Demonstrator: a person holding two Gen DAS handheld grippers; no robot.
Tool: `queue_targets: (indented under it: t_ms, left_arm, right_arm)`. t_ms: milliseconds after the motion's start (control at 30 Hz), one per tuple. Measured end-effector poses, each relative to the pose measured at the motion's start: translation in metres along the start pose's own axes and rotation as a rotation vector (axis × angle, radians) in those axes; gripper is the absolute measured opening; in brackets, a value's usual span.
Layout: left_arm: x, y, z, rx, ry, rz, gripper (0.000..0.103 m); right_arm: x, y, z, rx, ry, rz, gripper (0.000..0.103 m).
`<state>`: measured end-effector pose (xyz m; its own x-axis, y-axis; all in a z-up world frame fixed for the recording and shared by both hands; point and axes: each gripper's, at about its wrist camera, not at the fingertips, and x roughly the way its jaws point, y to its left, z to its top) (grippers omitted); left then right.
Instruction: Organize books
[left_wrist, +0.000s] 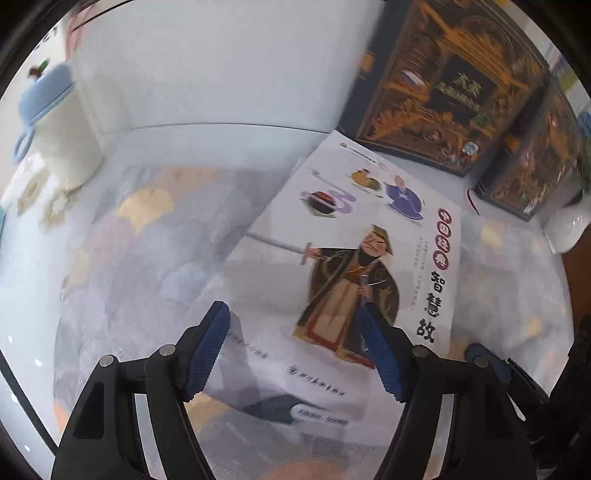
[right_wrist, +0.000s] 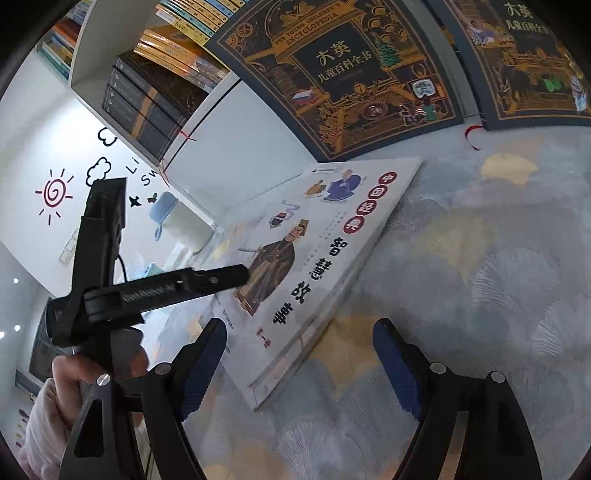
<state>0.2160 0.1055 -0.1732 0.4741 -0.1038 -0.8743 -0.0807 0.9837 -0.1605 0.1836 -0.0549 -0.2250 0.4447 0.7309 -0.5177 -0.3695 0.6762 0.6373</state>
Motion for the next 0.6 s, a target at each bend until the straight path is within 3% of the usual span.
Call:
queue_targets:
  t_ms: [133,233,300,333,400,600]
  left_arm:
    - [-0.014,-0.005,0.004,0.017,-0.139,0.086,0.072]
    - [-0.005,0.009,0.015,0.027,-0.157,0.205,0.073]
    - [0.012,0.022,0.018,-0.015,-0.067,0.165,0.073]
    - [0.018,0.029,0.018,-0.054,-0.038,0.108,0.075]
    - [0.020,0.035,0.019,-0.095,-0.019,0.035,0.076]
    - [0.020,-0.001,0.018,0.048,0.062,0.010,0.081]
  right_arm:
    - [-0.006,-0.003,-0.004,0.014,-0.019,0.036,0.080]
    - [-0.005,-0.001,-0.005,0.005,-0.016,0.028,0.080]
    - [-0.002,0.002,-0.006,-0.014,-0.007,0.010,0.082]
    - [-0.001,0.004,-0.005,-0.024,-0.003,0.008,0.085]
    - [0.001,0.007,-0.006,-0.042,0.005,0.006,0.088]
    - [-0.002,0.003,-0.004,-0.017,-0.011,0.054,0.087]
